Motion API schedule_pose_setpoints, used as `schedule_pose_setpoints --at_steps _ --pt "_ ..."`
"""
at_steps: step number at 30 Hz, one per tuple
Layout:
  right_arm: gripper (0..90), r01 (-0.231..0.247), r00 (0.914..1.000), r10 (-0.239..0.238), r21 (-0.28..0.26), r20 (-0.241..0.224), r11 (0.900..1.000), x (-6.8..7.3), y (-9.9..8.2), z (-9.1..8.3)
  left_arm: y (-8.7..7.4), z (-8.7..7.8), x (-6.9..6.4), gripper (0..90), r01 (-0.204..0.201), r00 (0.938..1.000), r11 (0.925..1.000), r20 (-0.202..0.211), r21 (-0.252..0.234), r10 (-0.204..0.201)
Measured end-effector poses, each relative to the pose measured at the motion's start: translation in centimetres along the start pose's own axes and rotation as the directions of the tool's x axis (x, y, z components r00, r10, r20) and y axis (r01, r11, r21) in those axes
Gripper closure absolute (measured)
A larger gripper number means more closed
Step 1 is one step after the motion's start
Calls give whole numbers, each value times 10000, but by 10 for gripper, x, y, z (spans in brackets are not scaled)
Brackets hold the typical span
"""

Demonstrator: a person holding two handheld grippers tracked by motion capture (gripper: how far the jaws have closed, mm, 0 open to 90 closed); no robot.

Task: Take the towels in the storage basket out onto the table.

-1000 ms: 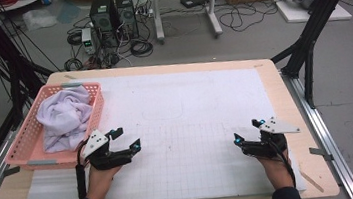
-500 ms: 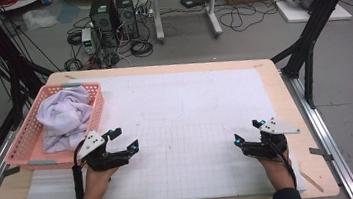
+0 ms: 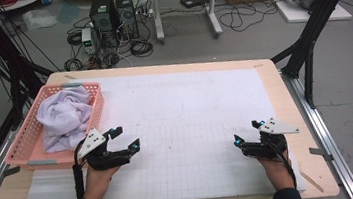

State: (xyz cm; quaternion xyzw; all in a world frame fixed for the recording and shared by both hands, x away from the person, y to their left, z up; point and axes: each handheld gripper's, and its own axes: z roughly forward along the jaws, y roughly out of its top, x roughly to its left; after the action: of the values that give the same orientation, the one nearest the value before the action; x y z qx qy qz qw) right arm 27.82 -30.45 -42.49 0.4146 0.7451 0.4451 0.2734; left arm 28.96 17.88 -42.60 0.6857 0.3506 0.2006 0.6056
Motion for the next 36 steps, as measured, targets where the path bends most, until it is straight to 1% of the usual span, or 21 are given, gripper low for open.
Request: schedule_pose_setpoints --at_steps 2,6,8,10,12,13,15,16,17,20,23,25,27,28,29,30,31,35,36 --pt "160 -20 10000 20 -4 -1 10000 0 0 0 3 -2 -1 180 83 10000 9999 -16 -127 -83" --pt "160 -63 10000 63 34 -71 10000 2 1 0 10 -8 1 179 172 9998 9996 -89 -210 -174" --pt "160 65 9999 -65 44 -113 10000 2 1 1 14 -11 2 179 250 9996 9995 -149 -204 -253" --pt "160 86 9998 -84 73 -185 9999 3 2 3 19 -14 4 180 143 9997 9998 -202 -163 -147" --pt "160 83 9997 -80 102 -215 9999 4 3 3 27 -19 6 179 197 9996 9996 -190 -203 -201" --pt "160 101 9997 -99 81 -228 9999 4 3 4 31 -22 8 179 272 9995 9992 -169 -285 -277" --pt "160 121 9997 -119 67 -218 9999 4 4 5 40 -29 12 175 418 9991 9974 -89 -595 -424" --pt "160 59 9997 -56 119 -258 9999 4 4 5 45 -32 14 175 425 9989 9964 -160 -738 -438" --pt "160 87 9996 -84 118 -251 9999 4 4 6 50 -36 16 175 343 9989 9960 -303 -821 -369" --pt "160 116 9996 -112 151 -260 9998 4 5 8 65 -48 27 170 150 9977 9953 -644 -960 -212" --pt "160 193 9995 -190 115 -267 9997 4 5 9 77 -58 39 164 269 9944 9942 -987 -1037 -372" --pt "160 104 9995 -100 152 -301 9998 5 6 10 84 -64 49 164 232 9925 9949 -1174 -979 -347" --pt "160 175 9994 -170 154 -300 9997 5 6 10 88 -68 60 164 276 9891 9950 -1416 -957 -410" --pt "160 122 9994 -116 179 -325 9998 5 6 10 92 -72 71 164 310 9847 9955 -1680 -896 -458" --pt "160 122 9994 -116 179 -325 9998 5 6 10 92 -72 71 164 310 9847 9955 -1680 -896 -458" --pt "160 165 9994 -159 171 -314 9997 5 6 10 93 -75 78 164 260 9821 9960 -1837 -856 -415" --pt "160 164 9994 -158 171 -312 9997 5 6 10 94 -76 82 164 246 9808 9962 -1910 -833 -402" --pt "160 90 9994 -82 233 -335 9997 5 5 10 97 -80 100 164 407 9725 9969 -2263 -680 -551" --pt "160 90 9994 -82 233 -335 9997 5 5 10 97 -80 104 164 456 9694 9970 -2382 -631 -594"
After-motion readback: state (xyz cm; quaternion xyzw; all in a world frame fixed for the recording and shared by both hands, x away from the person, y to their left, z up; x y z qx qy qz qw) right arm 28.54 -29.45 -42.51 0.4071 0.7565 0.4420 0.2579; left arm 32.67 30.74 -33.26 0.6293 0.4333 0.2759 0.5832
